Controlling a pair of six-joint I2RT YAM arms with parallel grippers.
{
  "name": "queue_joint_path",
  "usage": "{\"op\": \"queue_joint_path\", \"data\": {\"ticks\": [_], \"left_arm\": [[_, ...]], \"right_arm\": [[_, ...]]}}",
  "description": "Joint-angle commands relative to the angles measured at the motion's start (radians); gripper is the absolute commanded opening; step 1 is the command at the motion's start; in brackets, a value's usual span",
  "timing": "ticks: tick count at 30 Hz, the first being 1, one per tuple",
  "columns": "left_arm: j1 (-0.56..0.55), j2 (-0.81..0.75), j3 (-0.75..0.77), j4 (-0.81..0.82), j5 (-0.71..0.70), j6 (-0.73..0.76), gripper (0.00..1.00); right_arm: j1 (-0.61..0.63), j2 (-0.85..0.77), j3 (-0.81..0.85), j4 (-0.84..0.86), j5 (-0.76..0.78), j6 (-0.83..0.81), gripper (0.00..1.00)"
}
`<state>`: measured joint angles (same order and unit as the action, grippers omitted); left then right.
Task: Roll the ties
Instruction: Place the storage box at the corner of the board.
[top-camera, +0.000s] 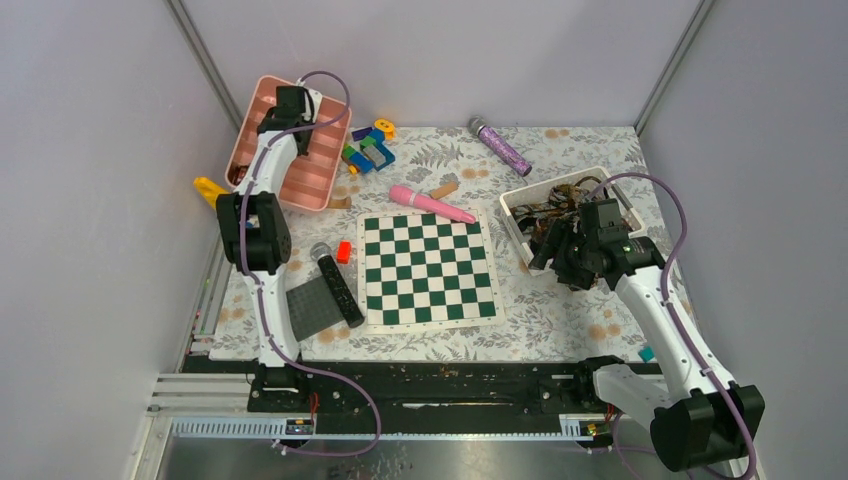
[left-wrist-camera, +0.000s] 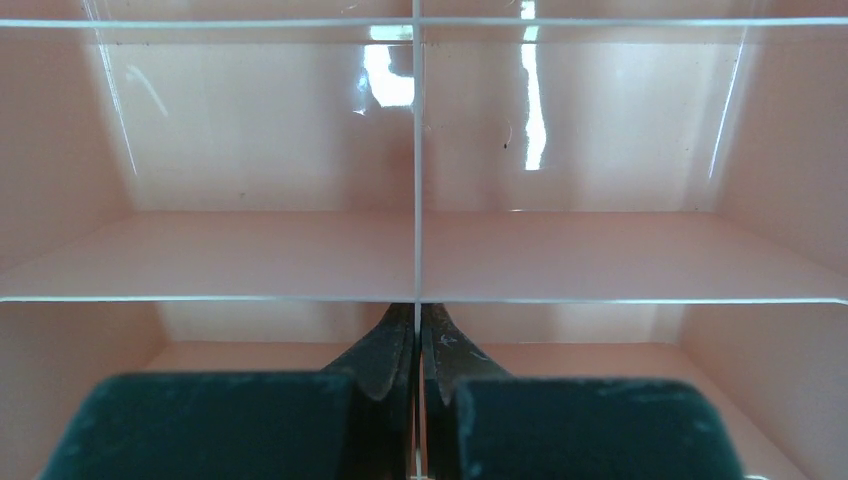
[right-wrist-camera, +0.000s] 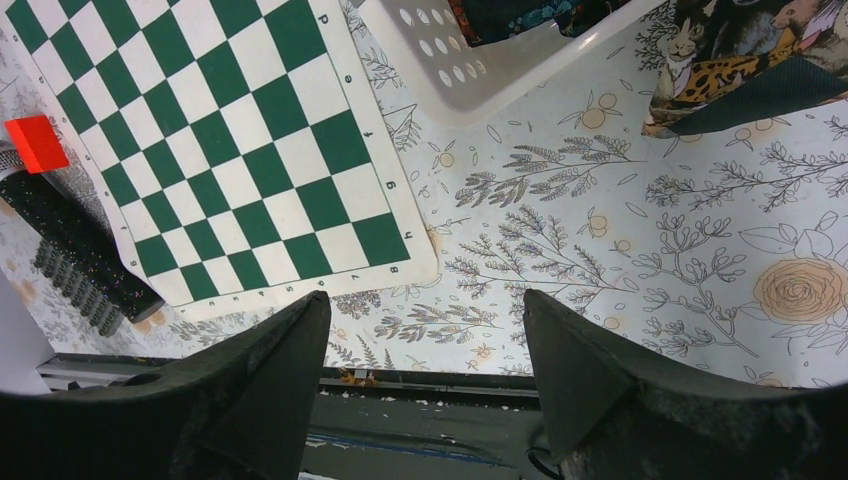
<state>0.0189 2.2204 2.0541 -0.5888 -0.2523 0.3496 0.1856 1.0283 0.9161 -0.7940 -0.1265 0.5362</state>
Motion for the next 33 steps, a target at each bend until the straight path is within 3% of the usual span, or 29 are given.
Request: {"op": "queue_joint_path", "data": {"ticks": [1,11,33], "left_arm": [[-0.009,0.001,0.088,0.095,-0.122,0.011,0.0],[-0.012,0.036,0.08,0.123,-0.23,-0.019,0.0],[-0.05,0.135,0.152,-0.074,0.014,-0.016,0.0]], "right_arm": [[-0.005,0.007,0.02,0.021,-0.033,-0.009,0.78],[-0.006,0.012,0.021,0.021,-0.036,-0.011,0.78],[-0.006,0.017,0.027,0.02,-0.051,-0.007,0.79]]}}
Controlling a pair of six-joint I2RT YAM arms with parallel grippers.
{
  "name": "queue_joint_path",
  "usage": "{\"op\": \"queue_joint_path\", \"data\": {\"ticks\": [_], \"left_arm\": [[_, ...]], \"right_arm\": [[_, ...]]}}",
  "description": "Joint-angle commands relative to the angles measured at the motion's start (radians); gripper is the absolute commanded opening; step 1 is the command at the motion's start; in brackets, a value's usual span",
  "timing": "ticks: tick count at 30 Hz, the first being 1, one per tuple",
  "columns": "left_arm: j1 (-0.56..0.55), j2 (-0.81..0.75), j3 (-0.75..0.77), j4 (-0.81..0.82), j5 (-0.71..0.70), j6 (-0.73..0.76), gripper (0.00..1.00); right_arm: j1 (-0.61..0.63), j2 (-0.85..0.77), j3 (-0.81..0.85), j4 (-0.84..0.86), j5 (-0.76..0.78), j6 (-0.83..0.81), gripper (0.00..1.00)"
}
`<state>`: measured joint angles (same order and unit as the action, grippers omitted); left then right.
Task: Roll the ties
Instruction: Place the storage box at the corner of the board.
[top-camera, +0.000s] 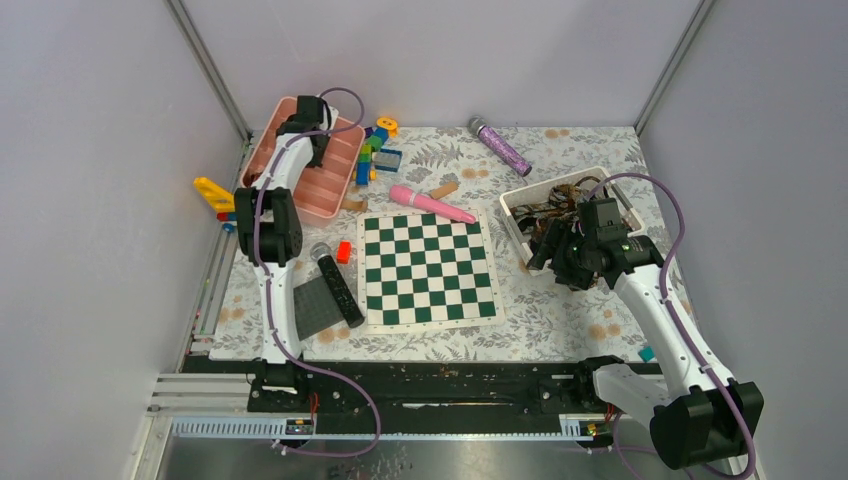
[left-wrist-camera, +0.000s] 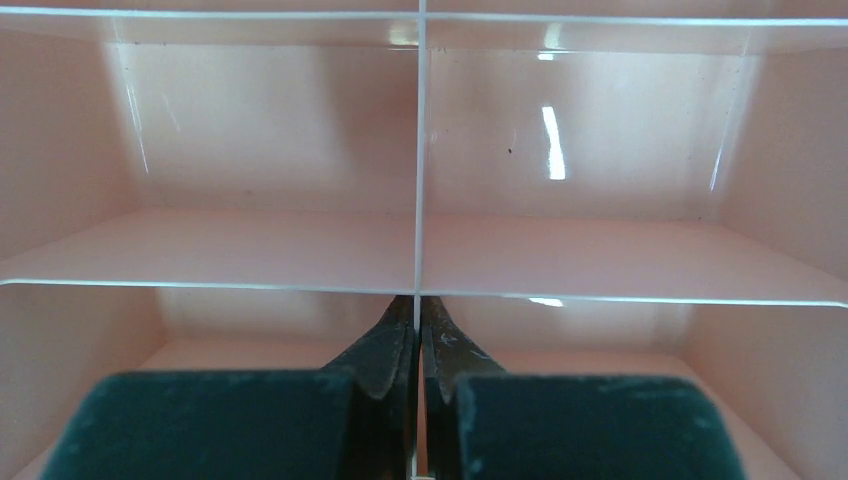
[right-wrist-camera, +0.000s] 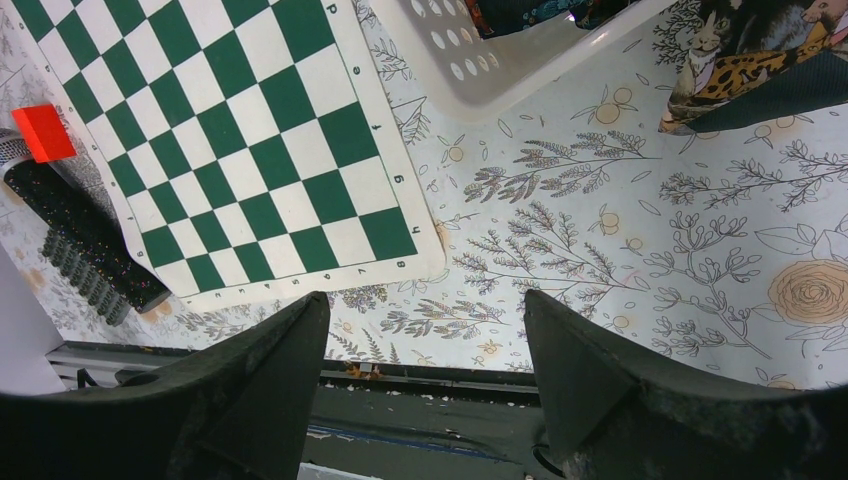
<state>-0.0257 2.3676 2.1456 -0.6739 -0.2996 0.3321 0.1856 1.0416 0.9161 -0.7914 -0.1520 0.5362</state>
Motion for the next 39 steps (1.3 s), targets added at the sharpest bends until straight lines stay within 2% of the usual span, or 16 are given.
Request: {"op": "queue_joint_path", "data": {"ticks": [1,11,12,14,19,25,30,34,39], "left_arm": [[-0.005,-0.014,0.059,0.005,0.07,-0.001,0.0],[-0.004,-0.008,0.039,-0.021,0.153,-0.042,0.0],[-0.004,-0.006,0.039,-0.022,0.153,-0.045,0.02],[-0.001,0.0,0.039,-0.021,0.148,-0.05,0.17],[0.007,0.006,0.031,-0.02,0.144,-0.046,0.32],[0.01,-0.015,0.016,-0.019,0.138,-0.05,0.37],[0.004,-0.103,-0.013,-0.012,0.143,-0.092,0.43],[-0.02,-0.247,-0.111,0.038,0.171,-0.165,0.51],[-0.077,-0.451,-0.39,0.179,0.205,-0.289,0.63]], "right_arm": [[-0.006,0.005,0.027,0.018,-0.028,-0.007,0.79],[-0.006,0.003,0.022,0.018,-0.03,-0.01,0.79],[-0.006,0.003,0.021,0.018,-0.03,-0.011,0.79],[-0.006,0.002,0.022,0.017,-0.03,-0.015,0.79],[-0.006,0.008,0.028,0.016,-0.031,-0.018,0.79],[-0.005,0.001,0.036,0.018,-0.035,-0.012,0.79],[-0.006,-0.008,0.067,0.018,-0.028,-0.015,0.79],[-0.006,-0.004,0.098,0.016,-0.024,-0.022,0.8],[-0.006,-0.01,0.119,0.017,-0.027,-0.031,0.81]]}}
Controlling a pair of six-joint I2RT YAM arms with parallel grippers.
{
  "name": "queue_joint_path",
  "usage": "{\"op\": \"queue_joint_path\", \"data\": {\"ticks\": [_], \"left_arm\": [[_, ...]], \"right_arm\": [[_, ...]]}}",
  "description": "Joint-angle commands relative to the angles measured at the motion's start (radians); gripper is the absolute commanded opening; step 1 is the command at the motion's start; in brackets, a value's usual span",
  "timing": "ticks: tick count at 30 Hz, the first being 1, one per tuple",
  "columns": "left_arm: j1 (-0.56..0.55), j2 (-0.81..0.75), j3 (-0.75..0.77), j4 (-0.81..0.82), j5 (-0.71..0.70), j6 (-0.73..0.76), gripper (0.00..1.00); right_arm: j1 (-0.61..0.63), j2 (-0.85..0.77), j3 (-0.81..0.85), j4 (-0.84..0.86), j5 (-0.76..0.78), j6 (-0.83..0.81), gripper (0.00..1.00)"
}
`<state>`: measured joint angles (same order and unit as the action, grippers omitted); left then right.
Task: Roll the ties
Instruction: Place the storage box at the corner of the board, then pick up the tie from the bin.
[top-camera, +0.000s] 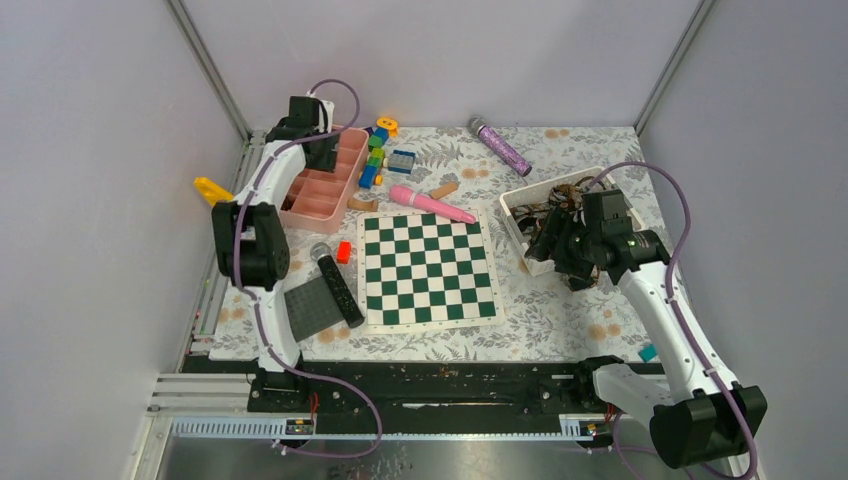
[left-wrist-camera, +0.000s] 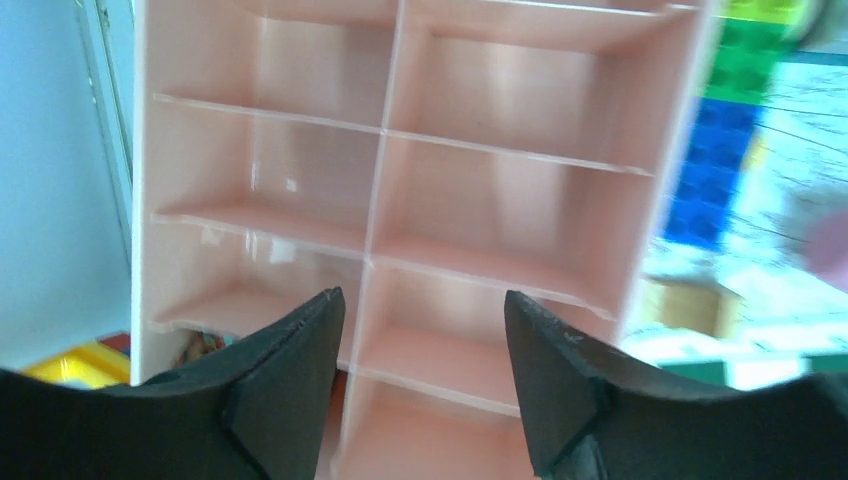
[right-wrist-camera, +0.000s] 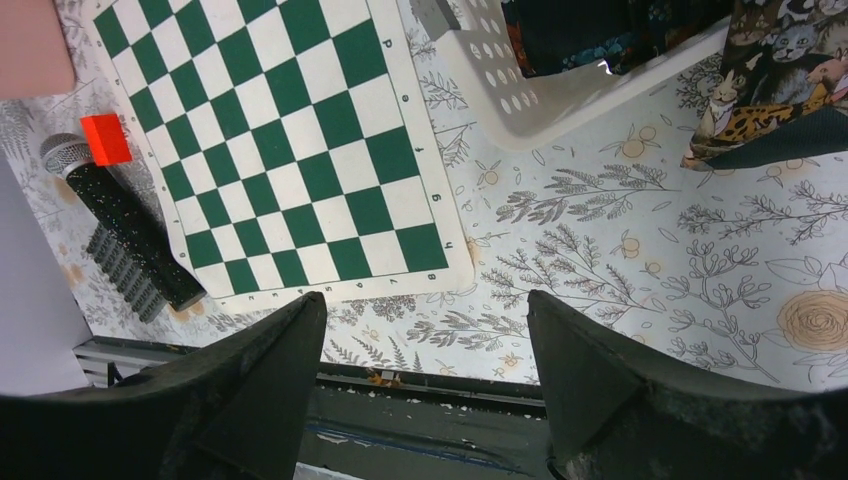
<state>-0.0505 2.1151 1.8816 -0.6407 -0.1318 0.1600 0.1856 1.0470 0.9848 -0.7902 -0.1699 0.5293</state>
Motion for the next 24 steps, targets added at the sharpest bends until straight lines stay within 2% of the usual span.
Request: {"op": "queue_joint_path", "data": {"ticks": [1,4,11,13,16,18,23,24], "left_arm": [[-0.067,-0.235,-0.173,0.167,0.036,-0.135,0.65],[-0.115,-0.33,-0.272,0.203,0.02,-0.18,0.71],[-0.184,-0.451,-0.453,0.341,-0.04,-0.224,0.74],[-0.183,-0.459,-0.505,0.452,-0.082,-0.189,0.75],[-0.173,-0.441,-0.574,0.627,-0.108,-0.047,0.78],[-0.147,-0.405,-0.556,0.684,-0.045,0.006,0.81],[-0.054,-0.279,-0.435,0.643,0.205,0.062,0.81],[-0.045,-0.259,-0.418,0.631,0.22,0.078,0.81]], "right_arm": [[-0.006,-0.019,0.053,0.016,-0.005,-0.028,0.82],[-0.006,-0.023,0.072,0.003,0.019,-0.039,0.85],[-0.006,-0.041,0.107,-0.025,0.048,-0.042,0.86],[-0.007,-0.048,0.102,-0.029,0.042,-0.047,0.86],[-0.006,-0.068,0.091,-0.035,0.039,-0.053,0.86],[-0.007,-0.08,0.083,-0.037,0.04,-0.057,0.86],[-0.006,-0.089,0.075,-0.039,0.043,-0.057,0.86],[-0.007,-0.086,0.075,-0.038,0.047,-0.057,0.86]]}}
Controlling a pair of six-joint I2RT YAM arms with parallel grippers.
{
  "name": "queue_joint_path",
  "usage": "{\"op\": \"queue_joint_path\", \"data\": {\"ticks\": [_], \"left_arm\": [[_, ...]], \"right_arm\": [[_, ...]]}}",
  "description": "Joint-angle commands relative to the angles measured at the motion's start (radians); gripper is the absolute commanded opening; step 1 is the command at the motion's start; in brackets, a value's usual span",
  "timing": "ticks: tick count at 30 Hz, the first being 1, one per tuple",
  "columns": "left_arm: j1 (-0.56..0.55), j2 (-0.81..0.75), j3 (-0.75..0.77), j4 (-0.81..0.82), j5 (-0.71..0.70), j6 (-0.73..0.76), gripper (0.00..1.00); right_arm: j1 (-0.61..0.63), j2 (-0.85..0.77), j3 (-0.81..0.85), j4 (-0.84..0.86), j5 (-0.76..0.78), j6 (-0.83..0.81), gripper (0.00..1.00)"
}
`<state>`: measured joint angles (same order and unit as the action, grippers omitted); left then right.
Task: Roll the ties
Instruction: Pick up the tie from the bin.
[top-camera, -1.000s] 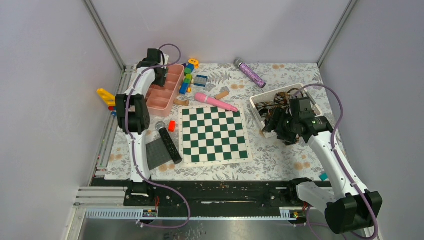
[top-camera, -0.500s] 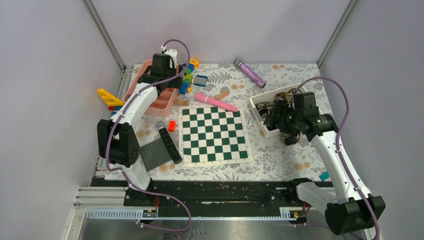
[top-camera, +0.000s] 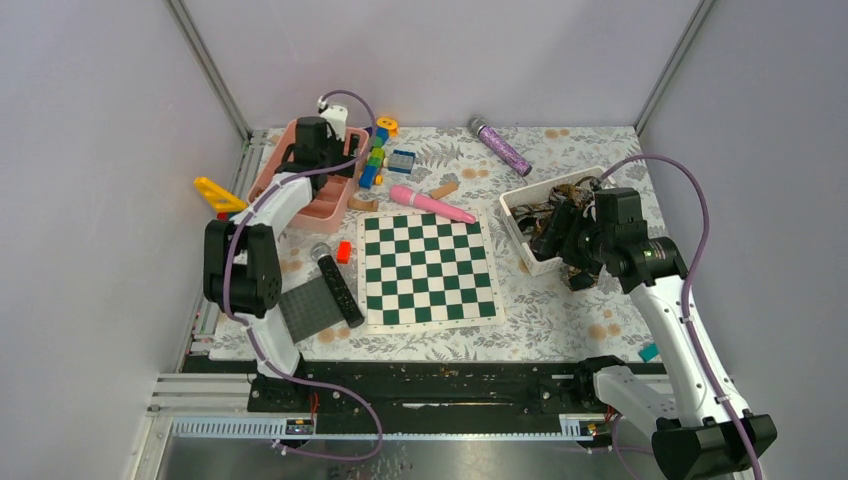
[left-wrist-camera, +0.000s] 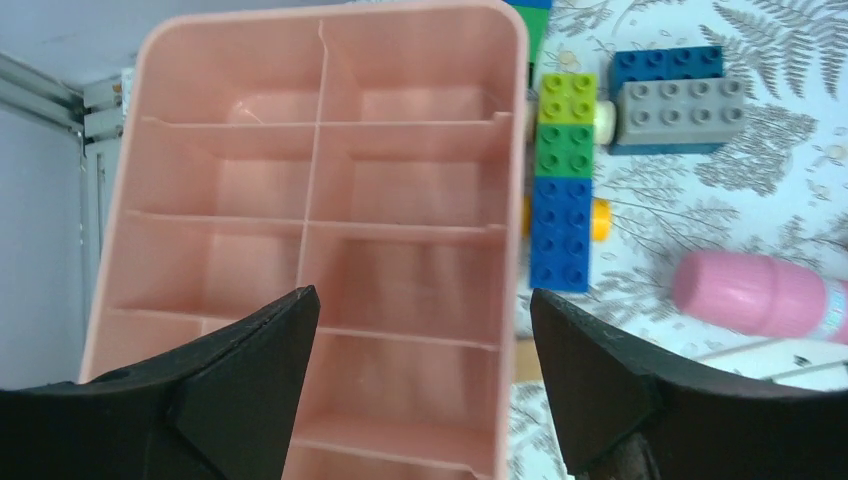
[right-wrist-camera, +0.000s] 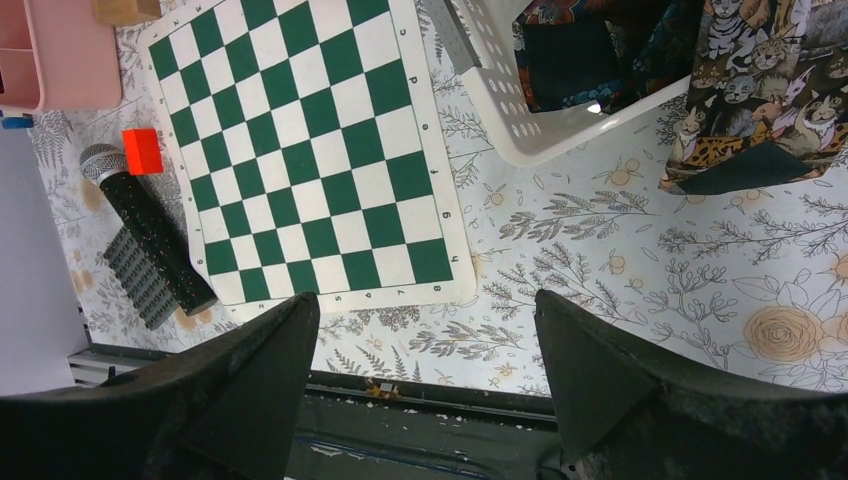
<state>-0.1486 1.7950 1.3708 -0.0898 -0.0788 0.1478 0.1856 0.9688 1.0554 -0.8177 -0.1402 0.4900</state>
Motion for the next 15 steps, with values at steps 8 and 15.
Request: {"op": "queue_joint_path", "data": {"ticks": [8,15], "left_arm": [[0.1,0.171,0.188,-0.047,0.241,0.152,0.82],[0.13,0.179,0.164,-0.03,0.235,0.148,0.83]], "right_arm": [[-0.008,0.04,0.012,-0.003,0.026,-0.021,0.87],[-0.008,0.063,0.005,0.008,0.017,-0.03,0.87]]}}
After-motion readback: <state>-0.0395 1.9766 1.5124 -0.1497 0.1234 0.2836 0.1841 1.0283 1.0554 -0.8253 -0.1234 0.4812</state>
